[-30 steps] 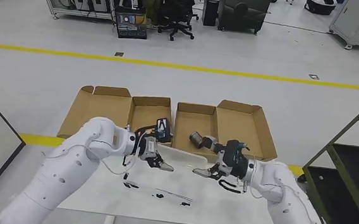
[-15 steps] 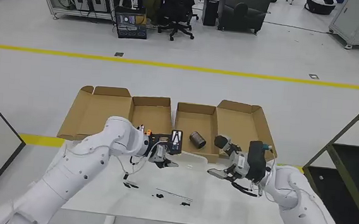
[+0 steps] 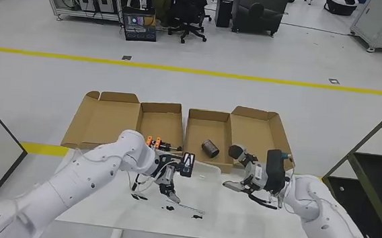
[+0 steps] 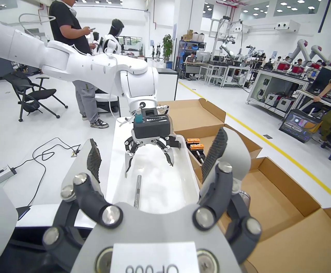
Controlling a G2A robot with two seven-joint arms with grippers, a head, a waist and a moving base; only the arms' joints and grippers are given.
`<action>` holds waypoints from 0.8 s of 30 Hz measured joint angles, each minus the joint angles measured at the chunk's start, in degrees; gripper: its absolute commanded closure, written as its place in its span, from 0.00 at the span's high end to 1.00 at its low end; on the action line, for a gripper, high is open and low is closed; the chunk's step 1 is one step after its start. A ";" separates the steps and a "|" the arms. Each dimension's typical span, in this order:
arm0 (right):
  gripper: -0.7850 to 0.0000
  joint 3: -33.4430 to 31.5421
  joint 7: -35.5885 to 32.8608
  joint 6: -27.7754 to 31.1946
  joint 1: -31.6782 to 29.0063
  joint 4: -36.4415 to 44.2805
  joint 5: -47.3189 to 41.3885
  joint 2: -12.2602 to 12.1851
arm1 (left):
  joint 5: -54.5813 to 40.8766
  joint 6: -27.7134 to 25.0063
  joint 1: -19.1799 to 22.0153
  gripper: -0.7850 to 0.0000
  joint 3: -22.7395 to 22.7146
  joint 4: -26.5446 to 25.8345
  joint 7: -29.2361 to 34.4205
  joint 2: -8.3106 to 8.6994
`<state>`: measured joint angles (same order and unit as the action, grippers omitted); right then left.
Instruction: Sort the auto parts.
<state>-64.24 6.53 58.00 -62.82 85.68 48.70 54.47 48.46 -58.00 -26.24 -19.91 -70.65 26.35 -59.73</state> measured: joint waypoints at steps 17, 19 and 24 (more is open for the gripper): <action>1.00 2.58 3.29 0.00 0.71 -0.21 0.87 -2.24 | -3.40 0.00 5.68 0.75 10.20 6.22 -3.18 -4.23; 1.00 2.59 3.29 0.00 0.71 -0.21 0.88 -2.25 | -2.74 0.00 5.68 0.72 10.17 6.98 -2.95 -4.94; 1.00 2.58 3.27 0.00 0.71 -0.21 0.87 -2.24 | -1.04 0.00 5.43 0.64 10.16 9.20 -0.93 -6.90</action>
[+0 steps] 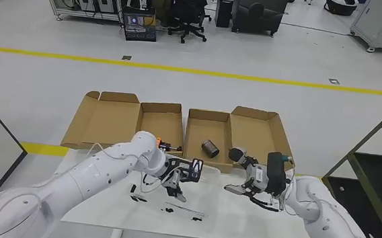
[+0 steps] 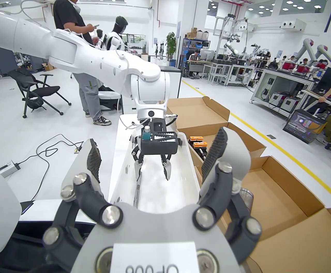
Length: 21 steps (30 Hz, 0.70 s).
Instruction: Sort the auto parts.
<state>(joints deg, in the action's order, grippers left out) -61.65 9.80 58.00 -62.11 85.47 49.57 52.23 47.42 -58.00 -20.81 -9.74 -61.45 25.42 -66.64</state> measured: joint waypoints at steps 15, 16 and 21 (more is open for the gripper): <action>1.00 0.00 0.00 0.00 0.00 0.00 0.00 0.00 | 1.85 0.00 -0.70 0.91 0.00 3.09 2.30 -3.86; 1.00 0.00 0.00 0.00 0.00 0.00 0.00 0.00 | 1.88 0.00 -0.67 0.94 0.00 3.35 2.20 -4.02; 1.00 0.00 0.00 0.00 0.00 0.00 0.00 0.00 | 2.22 0.00 -0.38 1.00 0.00 4.66 1.25 -4.74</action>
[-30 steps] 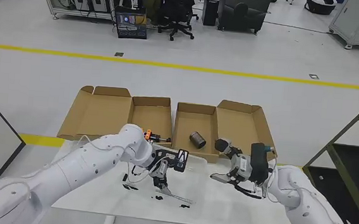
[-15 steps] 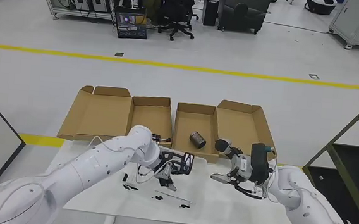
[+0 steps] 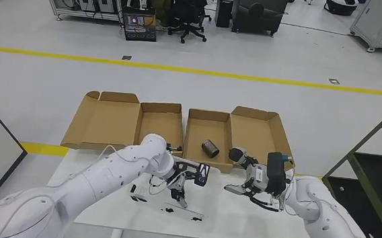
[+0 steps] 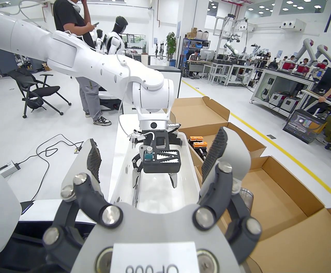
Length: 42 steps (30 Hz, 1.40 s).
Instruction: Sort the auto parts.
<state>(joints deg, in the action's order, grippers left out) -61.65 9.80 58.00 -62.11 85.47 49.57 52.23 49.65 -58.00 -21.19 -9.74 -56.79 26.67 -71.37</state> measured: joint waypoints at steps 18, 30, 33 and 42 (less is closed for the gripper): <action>1.00 0.00 0.00 0.00 0.00 0.00 0.00 0.00 | 4.09 0.00 -1.45 1.00 0.00 0.17 -0.41 -1.34; 1.00 0.00 0.00 0.00 0.00 0.00 0.00 0.00 | 6.89 0.00 -2.27 1.00 0.00 -0.09 2.74 -2.24; 1.00 0.00 0.00 0.00 0.00 0.00 0.00 0.00 | 7.81 0.00 -2.30 1.00 0.00 0.17 3.15 -2.88; 1.00 0.00 0.00 0.00 0.00 0.00 0.00 0.00 | 11.50 1.63 -2.83 0.73 -0.06 3.20 4.21 -5.21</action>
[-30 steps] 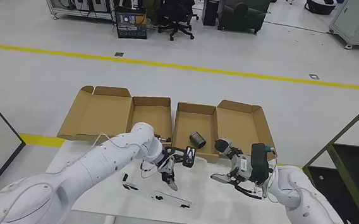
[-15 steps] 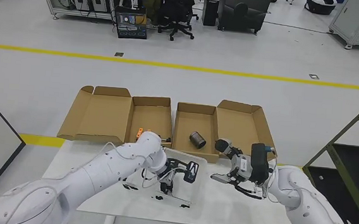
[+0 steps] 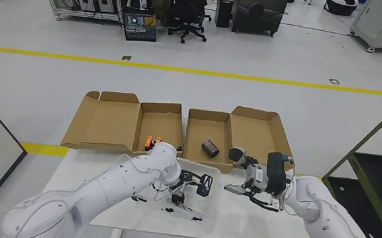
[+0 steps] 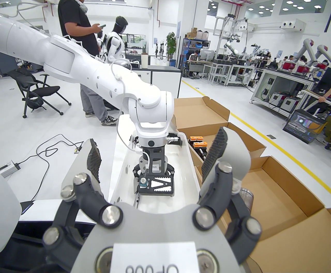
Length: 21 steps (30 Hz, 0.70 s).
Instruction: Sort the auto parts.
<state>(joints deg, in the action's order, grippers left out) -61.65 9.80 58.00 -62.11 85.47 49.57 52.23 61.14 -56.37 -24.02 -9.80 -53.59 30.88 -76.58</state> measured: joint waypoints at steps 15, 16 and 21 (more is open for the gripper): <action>1.00 0.00 0.00 0.00 0.00 0.00 0.00 0.00 | 2.66 -0.28 -0.33 0.22 -1.75 3.44 -2.36 -1.77; 1.00 0.00 0.00 0.00 0.00 0.00 0.00 0.00 | 2.76 -0.32 -0.37 0.16 -1.83 3.61 -2.40 -1.87; 1.00 0.00 0.00 0.00 0.00 0.00 0.00 0.00 | 3.26 -0.63 -0.60 0.00 -2.19 4.07 -2.38 -2.49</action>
<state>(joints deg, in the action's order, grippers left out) -61.65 9.80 58.00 -62.11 85.47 49.57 52.23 64.40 -56.99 -24.62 -11.99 -49.52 28.50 -79.07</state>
